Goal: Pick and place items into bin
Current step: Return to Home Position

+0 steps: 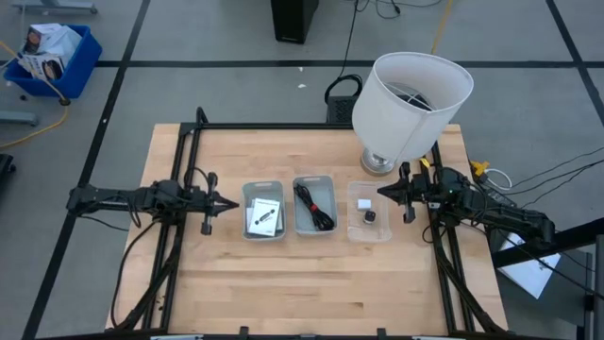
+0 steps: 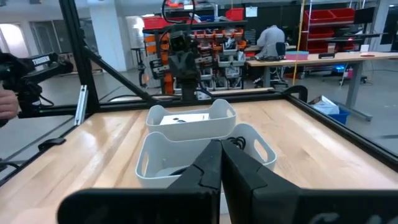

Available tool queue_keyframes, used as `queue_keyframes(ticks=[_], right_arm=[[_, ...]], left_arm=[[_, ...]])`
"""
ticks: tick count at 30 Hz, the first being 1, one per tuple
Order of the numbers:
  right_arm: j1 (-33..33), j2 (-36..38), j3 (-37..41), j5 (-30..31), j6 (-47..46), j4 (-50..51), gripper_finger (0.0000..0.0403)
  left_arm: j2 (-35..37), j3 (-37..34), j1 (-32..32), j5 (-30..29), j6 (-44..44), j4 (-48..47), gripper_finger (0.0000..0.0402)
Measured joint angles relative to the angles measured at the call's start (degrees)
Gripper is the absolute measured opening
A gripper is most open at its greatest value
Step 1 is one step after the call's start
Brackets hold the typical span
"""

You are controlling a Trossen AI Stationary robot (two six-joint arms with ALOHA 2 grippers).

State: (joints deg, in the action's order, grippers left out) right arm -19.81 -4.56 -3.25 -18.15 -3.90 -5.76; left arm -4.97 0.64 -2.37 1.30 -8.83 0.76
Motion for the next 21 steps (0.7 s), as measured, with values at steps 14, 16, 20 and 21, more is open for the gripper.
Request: queue_keyframes(ticks=[14, 16, 20, 21], right_arm=[[0.00, 0.00, 0.00, 0.00, 0.03, 0.00, 0.0004], [0.00, 0.00, 0.00, 0.00, 0.04, 0.00, 0.0004], [0.00, 0.00, 0.00, 0.02, 0.04, 0.00, 0.0004], [0.00, 0.00, 0.00, 0.02, 0.04, 0.00, 0.0004]], left_arm=[[0.00, 0.04, 0.00, -1.64, 0.14, 0.01, 0.0005], [0.00, 0.04, 0.00, -1.69, 0.14, 0.00, 0.0003], [0.00, 0.04, 0.00, -1.80, 0.14, -0.02, 0.0014], [0.00, 0.04, 0.00, -1.80, 0.14, -0.03, 0.0020]])
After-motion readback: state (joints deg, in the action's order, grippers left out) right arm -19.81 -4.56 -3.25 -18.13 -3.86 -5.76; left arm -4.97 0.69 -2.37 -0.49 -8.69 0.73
